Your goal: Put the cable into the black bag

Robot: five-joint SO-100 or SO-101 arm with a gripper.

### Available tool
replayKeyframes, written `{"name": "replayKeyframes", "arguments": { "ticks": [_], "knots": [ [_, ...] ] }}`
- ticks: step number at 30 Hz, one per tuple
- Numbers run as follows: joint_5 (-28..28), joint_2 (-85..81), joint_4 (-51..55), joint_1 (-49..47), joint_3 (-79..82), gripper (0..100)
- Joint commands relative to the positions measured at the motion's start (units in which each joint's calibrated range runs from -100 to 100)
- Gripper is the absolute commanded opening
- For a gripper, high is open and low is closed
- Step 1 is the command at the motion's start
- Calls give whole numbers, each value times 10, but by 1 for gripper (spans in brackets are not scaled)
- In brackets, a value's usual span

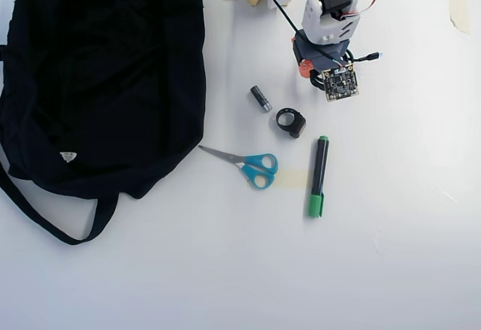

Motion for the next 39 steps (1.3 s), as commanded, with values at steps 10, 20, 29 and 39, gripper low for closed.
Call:
{"name": "replayKeyframes", "arguments": {
  "ticks": [10,20,29,39],
  "knots": [
    [3,-136,173,48,-143,2],
    [-1,-230,179,132,-143,2],
    [75,-231,179,216,-147,2],
    [84,-219,138,394,-143,2]
  ]
}}
